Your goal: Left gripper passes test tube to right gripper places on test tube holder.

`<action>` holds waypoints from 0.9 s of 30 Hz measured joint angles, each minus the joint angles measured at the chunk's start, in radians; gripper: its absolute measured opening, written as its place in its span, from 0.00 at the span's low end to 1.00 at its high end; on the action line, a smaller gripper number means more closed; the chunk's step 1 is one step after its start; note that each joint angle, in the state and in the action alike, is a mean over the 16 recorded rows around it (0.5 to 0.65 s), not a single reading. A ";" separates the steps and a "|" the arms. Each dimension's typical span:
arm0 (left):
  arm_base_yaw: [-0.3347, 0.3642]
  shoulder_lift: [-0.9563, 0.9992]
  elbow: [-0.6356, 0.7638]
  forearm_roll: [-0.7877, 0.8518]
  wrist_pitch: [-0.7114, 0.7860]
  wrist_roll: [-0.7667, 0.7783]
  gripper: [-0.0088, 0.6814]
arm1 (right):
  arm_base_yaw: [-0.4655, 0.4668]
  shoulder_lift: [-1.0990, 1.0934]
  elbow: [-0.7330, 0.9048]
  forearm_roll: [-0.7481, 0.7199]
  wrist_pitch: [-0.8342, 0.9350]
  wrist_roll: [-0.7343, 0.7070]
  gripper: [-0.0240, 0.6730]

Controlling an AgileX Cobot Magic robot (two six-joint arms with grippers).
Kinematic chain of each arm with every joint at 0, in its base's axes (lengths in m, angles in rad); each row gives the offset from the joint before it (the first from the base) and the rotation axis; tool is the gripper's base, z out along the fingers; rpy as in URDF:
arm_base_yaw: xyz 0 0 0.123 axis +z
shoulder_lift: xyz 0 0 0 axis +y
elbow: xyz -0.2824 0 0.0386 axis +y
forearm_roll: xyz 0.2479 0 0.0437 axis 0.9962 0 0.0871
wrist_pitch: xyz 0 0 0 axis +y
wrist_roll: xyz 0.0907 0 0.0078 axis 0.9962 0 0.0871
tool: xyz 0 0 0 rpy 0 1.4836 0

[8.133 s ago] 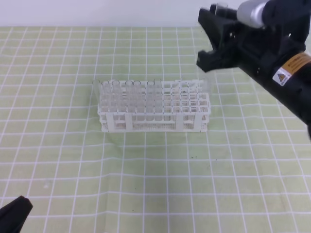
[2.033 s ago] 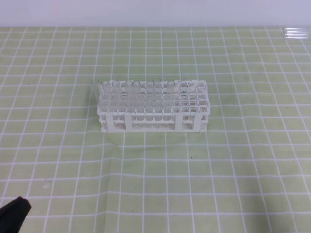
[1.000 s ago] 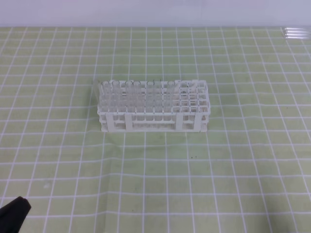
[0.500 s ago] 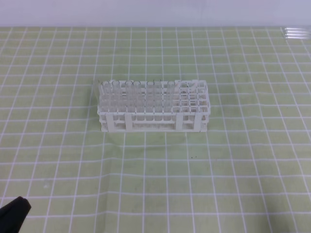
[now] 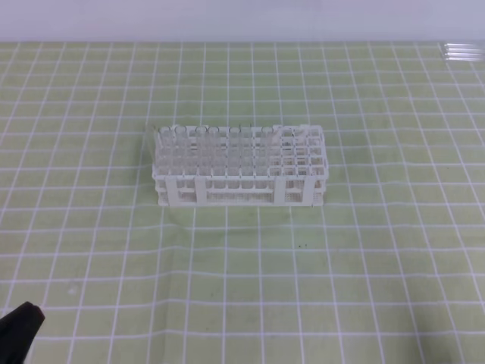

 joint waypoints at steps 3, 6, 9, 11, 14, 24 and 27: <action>0.063 -0.002 -0.001 0.014 -0.041 -0.013 0.01 | 0.000 0.000 0.000 0.000 0.000 0.000 0.01; 0.149 -0.004 -0.004 0.017 -0.089 -0.038 0.01 | 0.000 0.000 0.000 0.000 0.000 0.000 0.01; 0.244 -0.009 -0.005 0.014 -0.136 -0.072 0.01 | 0.000 0.000 0.000 0.000 0.000 0.000 0.01; 0.306 -0.015 -0.005 0.012 -0.167 -0.097 0.01 | 0.000 0.000 0.000 0.000 0.000 0.000 0.01; 0.380 -0.026 -0.005 0.012 -0.202 -0.129 0.01 | 0.000 0.000 0.000 0.000 0.000 0.000 0.01; 0.466 -0.061 -0.002 0.012 -0.235 -0.189 0.01 | 0.000 0.000 0.000 0.000 0.000 0.000 0.01; 0.466 -0.064 -0.001 -0.022 -0.235 -0.148 0.01 | 0.000 0.000 0.000 0.000 0.000 0.000 0.01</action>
